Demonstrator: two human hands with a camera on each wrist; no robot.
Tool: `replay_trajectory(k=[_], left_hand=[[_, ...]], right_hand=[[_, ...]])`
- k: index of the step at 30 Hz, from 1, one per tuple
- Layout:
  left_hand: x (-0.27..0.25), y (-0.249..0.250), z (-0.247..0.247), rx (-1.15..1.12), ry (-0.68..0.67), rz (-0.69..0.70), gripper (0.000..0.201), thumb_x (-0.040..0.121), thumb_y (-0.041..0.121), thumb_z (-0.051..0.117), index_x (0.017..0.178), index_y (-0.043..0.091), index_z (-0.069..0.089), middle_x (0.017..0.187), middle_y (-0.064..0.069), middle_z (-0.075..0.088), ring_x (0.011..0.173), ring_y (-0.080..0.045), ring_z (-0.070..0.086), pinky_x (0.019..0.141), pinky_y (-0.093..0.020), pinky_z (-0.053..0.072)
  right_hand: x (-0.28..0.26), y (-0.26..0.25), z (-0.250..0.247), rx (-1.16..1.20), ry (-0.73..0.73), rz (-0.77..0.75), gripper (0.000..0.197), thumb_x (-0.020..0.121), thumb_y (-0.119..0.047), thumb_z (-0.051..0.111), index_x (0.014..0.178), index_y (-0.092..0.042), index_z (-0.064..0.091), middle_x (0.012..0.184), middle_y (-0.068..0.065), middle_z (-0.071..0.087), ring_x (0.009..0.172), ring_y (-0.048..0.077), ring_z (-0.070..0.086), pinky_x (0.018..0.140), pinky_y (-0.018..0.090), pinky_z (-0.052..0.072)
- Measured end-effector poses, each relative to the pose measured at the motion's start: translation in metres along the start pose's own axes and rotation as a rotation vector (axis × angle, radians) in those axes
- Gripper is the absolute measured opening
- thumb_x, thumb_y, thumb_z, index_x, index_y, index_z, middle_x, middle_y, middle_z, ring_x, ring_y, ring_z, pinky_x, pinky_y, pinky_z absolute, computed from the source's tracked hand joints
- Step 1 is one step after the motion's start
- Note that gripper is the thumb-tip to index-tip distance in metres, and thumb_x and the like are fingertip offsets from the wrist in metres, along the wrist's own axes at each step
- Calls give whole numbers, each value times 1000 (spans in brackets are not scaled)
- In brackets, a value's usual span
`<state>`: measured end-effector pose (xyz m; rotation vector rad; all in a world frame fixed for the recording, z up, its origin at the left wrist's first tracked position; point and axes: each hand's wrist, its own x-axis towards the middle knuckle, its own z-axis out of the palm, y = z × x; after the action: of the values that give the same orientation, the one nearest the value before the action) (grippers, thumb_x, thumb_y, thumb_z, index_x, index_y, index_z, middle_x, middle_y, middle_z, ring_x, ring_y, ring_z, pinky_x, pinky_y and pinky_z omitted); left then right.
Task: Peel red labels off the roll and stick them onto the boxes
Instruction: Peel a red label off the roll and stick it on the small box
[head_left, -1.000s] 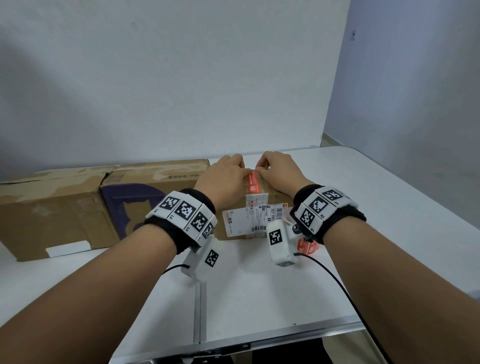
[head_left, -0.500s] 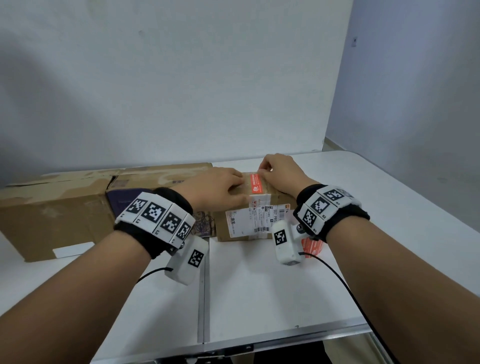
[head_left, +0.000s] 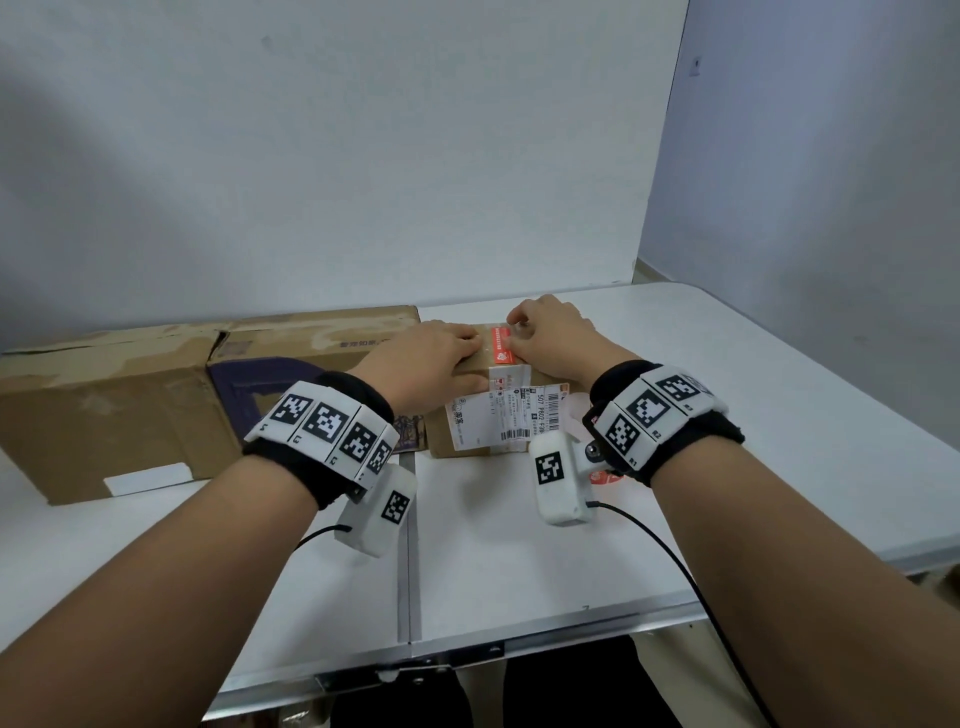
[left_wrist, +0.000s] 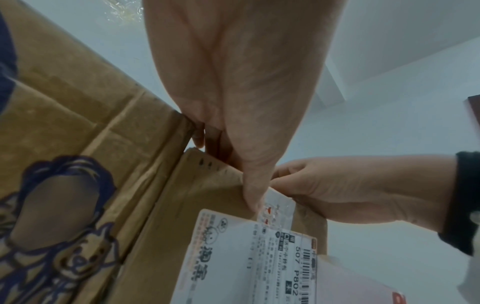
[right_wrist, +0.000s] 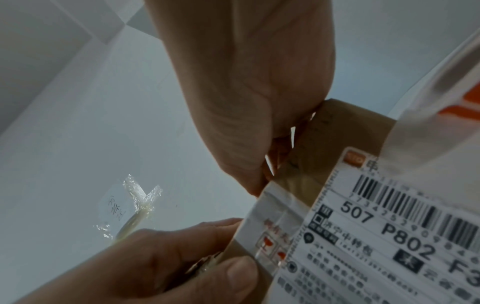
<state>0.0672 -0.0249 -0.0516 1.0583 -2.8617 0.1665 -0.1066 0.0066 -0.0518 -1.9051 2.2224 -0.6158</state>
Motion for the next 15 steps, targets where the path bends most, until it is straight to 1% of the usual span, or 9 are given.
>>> replay_trajectory(k=[2, 5, 9, 11, 12, 13, 14, 15], left_hand=[[-1, 1, 0, -9, -7, -7, 54, 91, 47, 51, 127, 8, 57, 139, -6, 54, 123, -26, 51, 102, -42, 41], [-2, 1, 1, -35, -9, -20, 54, 91, 49, 51, 128, 10, 56, 143, -4, 50, 126, -25, 49, 104, -41, 40], [-5, 2, 4, -78, 27, -27, 57, 89, 50, 52, 132, 13, 54, 147, -2, 46, 129, -24, 47, 106, -41, 39], [-7, 4, 4, -66, 50, -21, 59, 90, 50, 52, 136, 13, 51, 148, -2, 45, 130, -24, 46, 107, -41, 38], [-8, 5, 5, -58, 54, -22, 61, 90, 50, 52, 139, 13, 47, 150, -2, 42, 132, -24, 44, 108, -40, 37], [-9, 7, 4, -53, 51, -28, 63, 91, 49, 51, 142, 14, 43, 153, -2, 38, 134, -24, 41, 110, -38, 35], [-10, 10, 3, -55, 43, -41, 63, 92, 48, 51, 144, 14, 40, 156, -2, 32, 137, -25, 38, 111, -38, 33], [-10, 12, 2, -58, 37, -53, 63, 93, 47, 50, 145, 15, 37, 159, -2, 25, 139, -25, 35, 111, -37, 31]], right_hand=[[-5, -1, 0, 13, -5, 11, 41, 93, -31, 51, 132, -19, 52, 138, 7, 48, 130, 27, 44, 108, 45, 37], [-10, -1, -3, 88, -41, 20, 41, 91, -28, 54, 130, -17, 52, 136, 6, 50, 127, 25, 46, 107, 44, 39], [-21, -1, -10, 231, -97, 44, 40, 87, -23, 60, 125, -12, 53, 128, 7, 55, 119, 24, 52, 101, 41, 46], [-26, -2, -15, 301, -129, 51, 35, 86, -19, 62, 120, -12, 54, 123, 9, 58, 113, 25, 57, 97, 41, 49], [-28, -2, -17, 352, -144, 59, 29, 86, -15, 61, 114, -13, 54, 119, 10, 60, 107, 25, 60, 93, 40, 52], [-31, -2, -19, 418, -161, 72, 21, 86, -10, 59, 106, -13, 54, 111, 10, 61, 98, 23, 62, 86, 36, 55], [-33, -2, -22, 484, -177, 87, 13, 86, -5, 55, 98, -12, 54, 101, 9, 61, 86, 21, 62, 74, 31, 54], [-36, -2, -23, 526, -185, 101, 12, 86, 0, 51, 91, -10, 53, 91, 9, 59, 75, 19, 58, 63, 26, 51]])
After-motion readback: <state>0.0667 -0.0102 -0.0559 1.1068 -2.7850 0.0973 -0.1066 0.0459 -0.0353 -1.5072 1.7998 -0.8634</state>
